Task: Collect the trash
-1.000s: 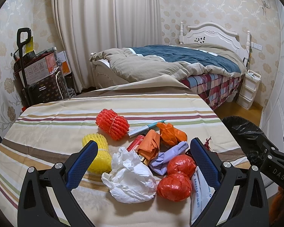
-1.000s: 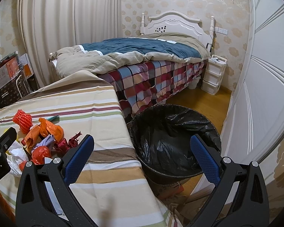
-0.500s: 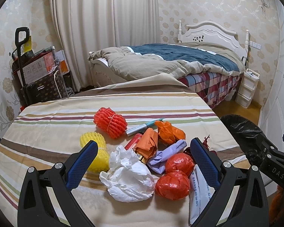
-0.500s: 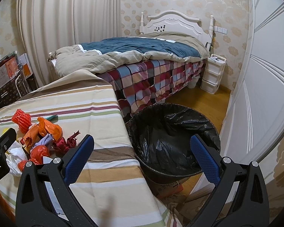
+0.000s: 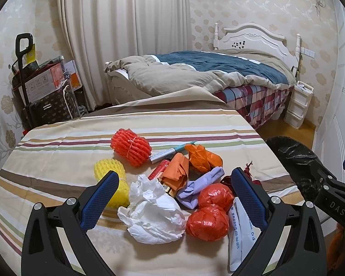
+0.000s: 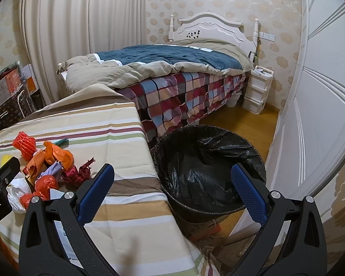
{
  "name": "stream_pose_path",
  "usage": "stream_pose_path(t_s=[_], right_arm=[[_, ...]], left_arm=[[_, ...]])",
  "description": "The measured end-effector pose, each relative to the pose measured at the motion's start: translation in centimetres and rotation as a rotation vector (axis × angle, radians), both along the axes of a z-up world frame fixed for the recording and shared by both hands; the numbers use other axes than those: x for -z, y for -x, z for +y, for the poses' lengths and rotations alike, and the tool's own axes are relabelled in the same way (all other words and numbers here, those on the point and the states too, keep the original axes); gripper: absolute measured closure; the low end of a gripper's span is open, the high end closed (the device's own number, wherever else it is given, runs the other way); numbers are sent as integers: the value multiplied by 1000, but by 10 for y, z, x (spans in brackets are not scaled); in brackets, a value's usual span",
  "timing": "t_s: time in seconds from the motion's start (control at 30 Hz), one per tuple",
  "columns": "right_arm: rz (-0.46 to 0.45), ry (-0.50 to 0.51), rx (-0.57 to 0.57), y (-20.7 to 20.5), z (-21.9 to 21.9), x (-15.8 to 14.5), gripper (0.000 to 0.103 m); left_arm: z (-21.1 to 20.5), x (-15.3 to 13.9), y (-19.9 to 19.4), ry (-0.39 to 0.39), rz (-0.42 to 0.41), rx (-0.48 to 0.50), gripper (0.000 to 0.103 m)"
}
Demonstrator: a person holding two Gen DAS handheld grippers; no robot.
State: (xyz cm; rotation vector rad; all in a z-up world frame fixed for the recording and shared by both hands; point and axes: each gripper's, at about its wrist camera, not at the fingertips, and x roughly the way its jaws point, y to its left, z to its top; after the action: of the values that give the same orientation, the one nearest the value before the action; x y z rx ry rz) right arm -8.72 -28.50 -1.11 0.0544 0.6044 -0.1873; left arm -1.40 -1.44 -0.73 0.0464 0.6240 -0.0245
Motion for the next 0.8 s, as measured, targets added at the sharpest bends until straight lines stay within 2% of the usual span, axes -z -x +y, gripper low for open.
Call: stream_pose_path(t_s=[0.53, 0.8], right_arm=[[7, -2, -3, 1, -2, 2, 4], [13, 1, -23, 9, 5, 2, 4]], left_arm=[[1, 1, 1, 1, 27, 20, 6], [31, -7, 8, -6, 27, 15, 11]])
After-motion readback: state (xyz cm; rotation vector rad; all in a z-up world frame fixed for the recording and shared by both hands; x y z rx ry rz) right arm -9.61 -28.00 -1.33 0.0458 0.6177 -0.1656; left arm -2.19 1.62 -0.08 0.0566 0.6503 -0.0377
